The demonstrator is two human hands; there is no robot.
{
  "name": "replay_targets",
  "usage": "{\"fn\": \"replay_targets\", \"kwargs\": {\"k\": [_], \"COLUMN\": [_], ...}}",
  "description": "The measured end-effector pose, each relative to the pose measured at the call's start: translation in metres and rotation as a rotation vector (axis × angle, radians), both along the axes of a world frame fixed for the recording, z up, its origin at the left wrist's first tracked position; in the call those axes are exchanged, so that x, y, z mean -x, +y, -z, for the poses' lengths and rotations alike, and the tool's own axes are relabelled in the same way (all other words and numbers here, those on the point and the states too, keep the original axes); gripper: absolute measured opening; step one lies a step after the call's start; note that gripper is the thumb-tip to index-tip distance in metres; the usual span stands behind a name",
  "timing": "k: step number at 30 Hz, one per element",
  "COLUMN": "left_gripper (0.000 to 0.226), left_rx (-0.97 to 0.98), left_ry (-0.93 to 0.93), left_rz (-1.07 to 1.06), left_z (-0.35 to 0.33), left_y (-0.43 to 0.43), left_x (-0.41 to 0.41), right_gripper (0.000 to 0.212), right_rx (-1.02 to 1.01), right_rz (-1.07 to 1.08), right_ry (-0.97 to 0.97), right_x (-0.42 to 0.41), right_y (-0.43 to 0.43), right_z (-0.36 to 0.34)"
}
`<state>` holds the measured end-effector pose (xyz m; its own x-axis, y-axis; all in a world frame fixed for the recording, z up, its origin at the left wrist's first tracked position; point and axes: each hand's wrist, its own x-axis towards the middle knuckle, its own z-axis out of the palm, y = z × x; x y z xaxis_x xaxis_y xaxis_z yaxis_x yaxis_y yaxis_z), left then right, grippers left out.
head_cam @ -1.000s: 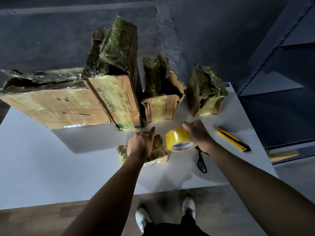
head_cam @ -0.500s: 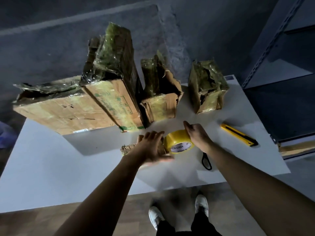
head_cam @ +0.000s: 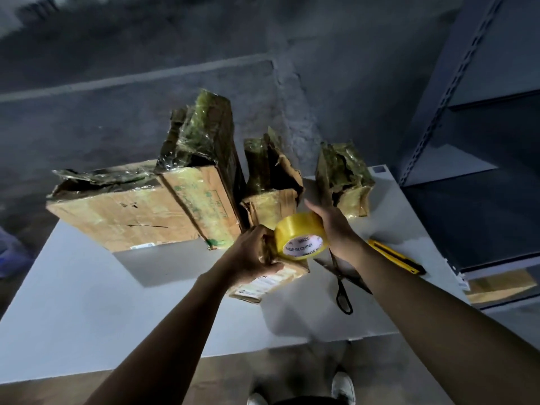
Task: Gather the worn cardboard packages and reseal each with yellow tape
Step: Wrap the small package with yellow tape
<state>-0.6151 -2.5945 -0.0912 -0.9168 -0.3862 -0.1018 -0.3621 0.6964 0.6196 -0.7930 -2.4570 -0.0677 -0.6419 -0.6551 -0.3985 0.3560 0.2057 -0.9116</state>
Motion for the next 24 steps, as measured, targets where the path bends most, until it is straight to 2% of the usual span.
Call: {"fn": "replay_targets", "kwargs": {"k": [4,7,9,13,16,19,20,22,23,24], "left_gripper": [0.063,0.08,0.092,0.095,0.097,0.088,0.085,0.082,0.081,0.08], "left_rx": [-0.126,-0.179,-0.203,-0.226,-0.222,-0.318,-0.358,-0.415,-0.45,-0.473], "left_ry": [0.005,-0.018,-0.058,-0.101,-0.116,-0.03,-0.01,0.019,0.028,0.03], "left_rz": [-0.034,-0.023,-0.041,-0.061,-0.05,-0.077,-0.097,-0.13,-0.147,-0.154], "left_z": [-0.004,-0.012,-0.013,-0.011,-0.005,0.004,0.008,0.013,0.014,0.018], "left_y": [-0.008,-0.015,-0.02,-0.025,-0.029,-0.037,-0.04,-0.044,-0.044,-0.046], "left_x": [-0.019,-0.033,-0.04,-0.05,-0.055,-0.064,-0.069,-0.082,-0.088,-0.093], "right_gripper": [0.074,0.071,0.064,0.052,0.05,0.054,0.06,0.089,0.093,0.087], "right_rx": [0.045,0.074,0.083,-0.019,-0.007,-0.006,-0.004,0.003,0.001,0.006], "right_rz": [-0.151,-0.203,-0.294,-0.413,-0.45,-0.431,-0.43,-0.438,-0.45,-0.467], "right_ry": [0.064,0.107,0.208,0.46,0.452,0.402,0.365,0.29,0.265,0.264], "right_x": [-0.011,-0.026,-0.036,-0.05,-0.065,-0.077,-0.083,-0.093,-0.1,-0.107], "right_y": [-0.013,-0.026,-0.036,-0.051,-0.059,-0.069,-0.072,-0.074,-0.076,-0.078], "right_z": [-0.011,-0.018,-0.029,-0.044,-0.042,-0.03,-0.024,-0.012,-0.009,-0.009]}}
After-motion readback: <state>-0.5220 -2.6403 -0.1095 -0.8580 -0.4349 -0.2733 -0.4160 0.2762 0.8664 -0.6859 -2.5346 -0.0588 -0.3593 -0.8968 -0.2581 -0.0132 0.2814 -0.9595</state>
